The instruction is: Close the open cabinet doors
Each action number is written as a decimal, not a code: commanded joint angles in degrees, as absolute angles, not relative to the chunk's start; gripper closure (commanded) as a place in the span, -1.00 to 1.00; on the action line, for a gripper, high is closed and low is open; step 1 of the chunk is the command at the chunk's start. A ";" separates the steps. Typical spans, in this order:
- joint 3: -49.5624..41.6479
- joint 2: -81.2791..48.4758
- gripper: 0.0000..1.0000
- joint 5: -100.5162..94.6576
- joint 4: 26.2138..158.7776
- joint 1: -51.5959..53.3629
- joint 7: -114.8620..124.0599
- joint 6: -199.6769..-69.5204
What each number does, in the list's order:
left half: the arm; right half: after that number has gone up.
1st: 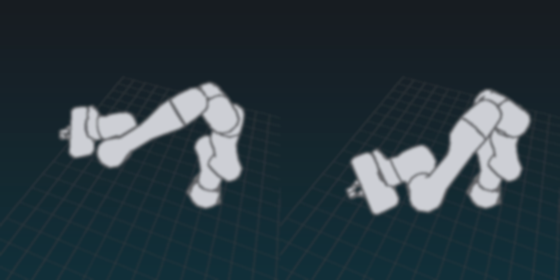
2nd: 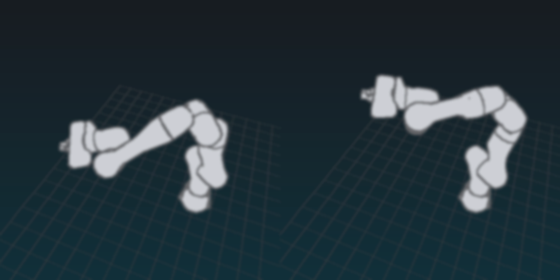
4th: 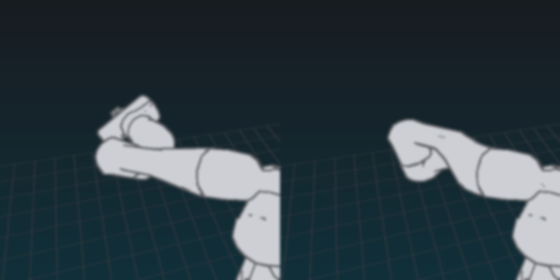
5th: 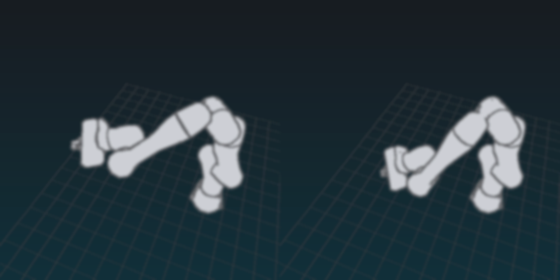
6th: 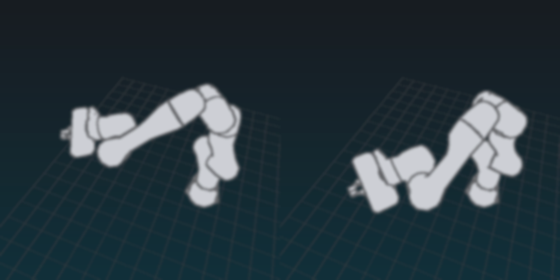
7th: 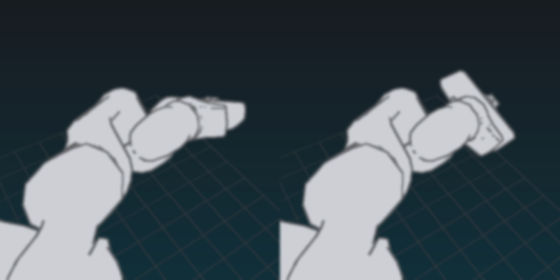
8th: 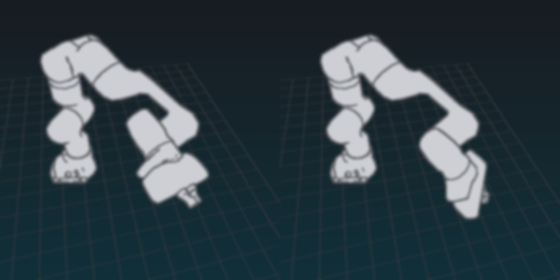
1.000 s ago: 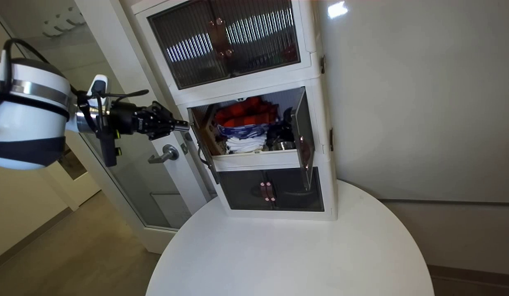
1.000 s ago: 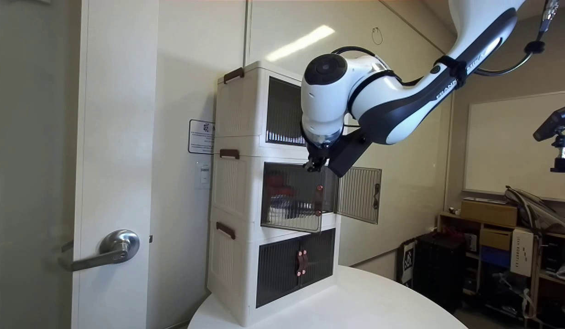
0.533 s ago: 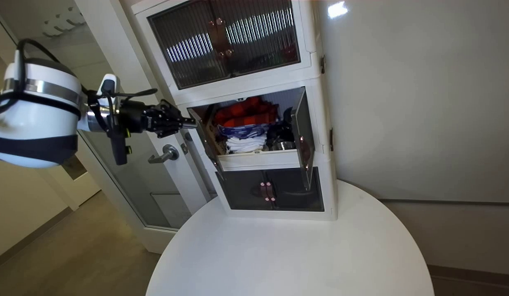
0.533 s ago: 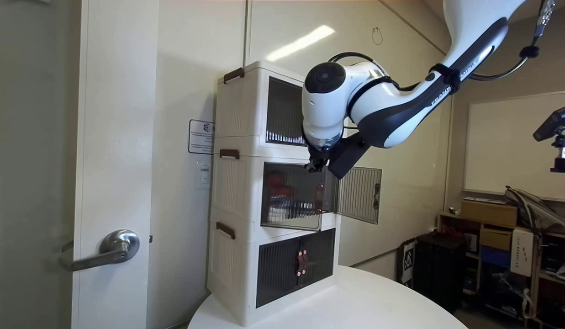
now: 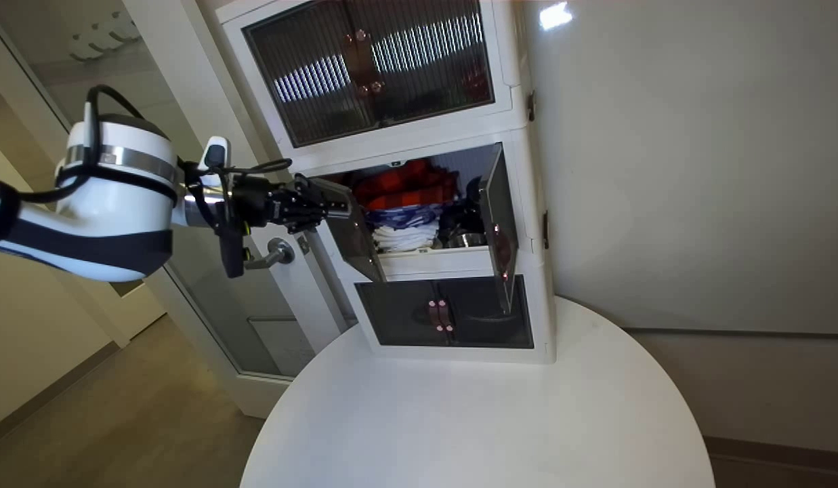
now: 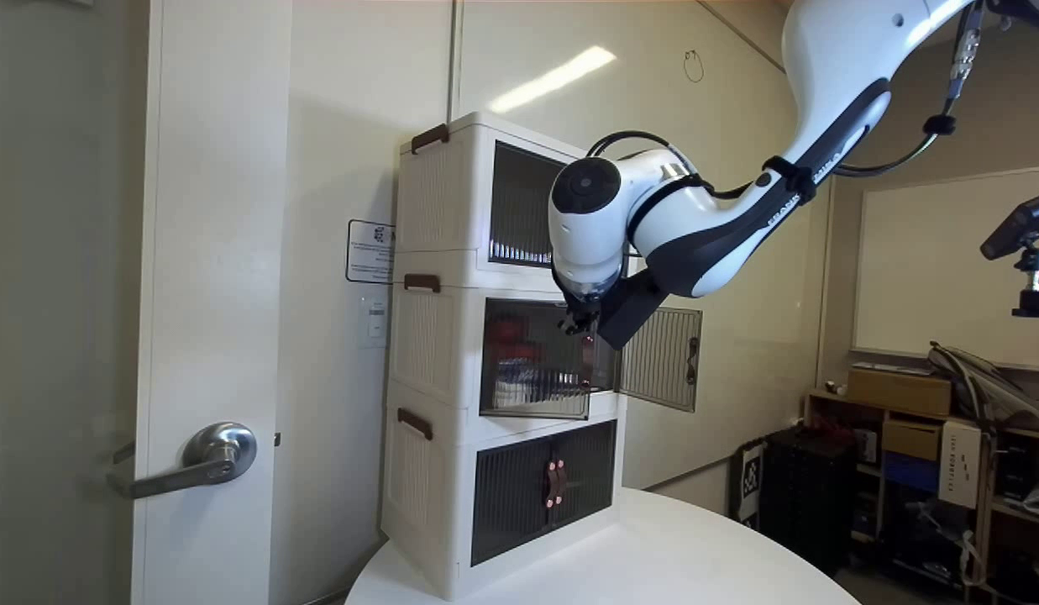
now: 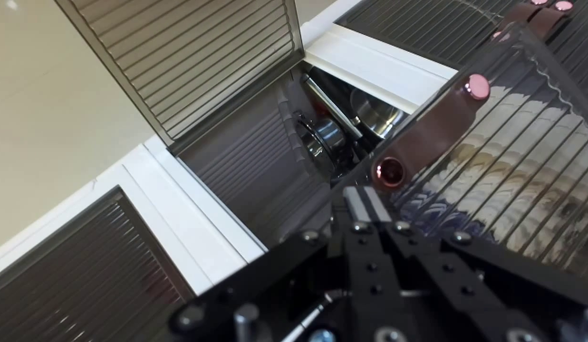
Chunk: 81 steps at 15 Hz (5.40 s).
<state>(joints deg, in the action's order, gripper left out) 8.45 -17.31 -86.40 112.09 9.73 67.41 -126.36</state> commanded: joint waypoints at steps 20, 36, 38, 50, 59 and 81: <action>6.02 -31.24 0.99 -86.56 91.98 4.26 68.60 -151.92; 19.79 -17.16 0.99 -50.86 109.83 -7.88 34.13 -160.75; 24.12 -13.89 0.99 -42.96 112.65 -10.76 25.56 -154.41; 10.47 11.57 0.99 -14.82 121.65 -1.83 6.73 -133.94; 5.05 20.96 0.99 -21.04 126.11 -3.66 8.04 -123.79; -7.04 7.61 0.99 -20.12 131.77 -10.70 17.96 -160.40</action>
<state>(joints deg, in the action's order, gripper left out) -3.78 9.91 -30.49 130.81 -12.47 23.18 -153.67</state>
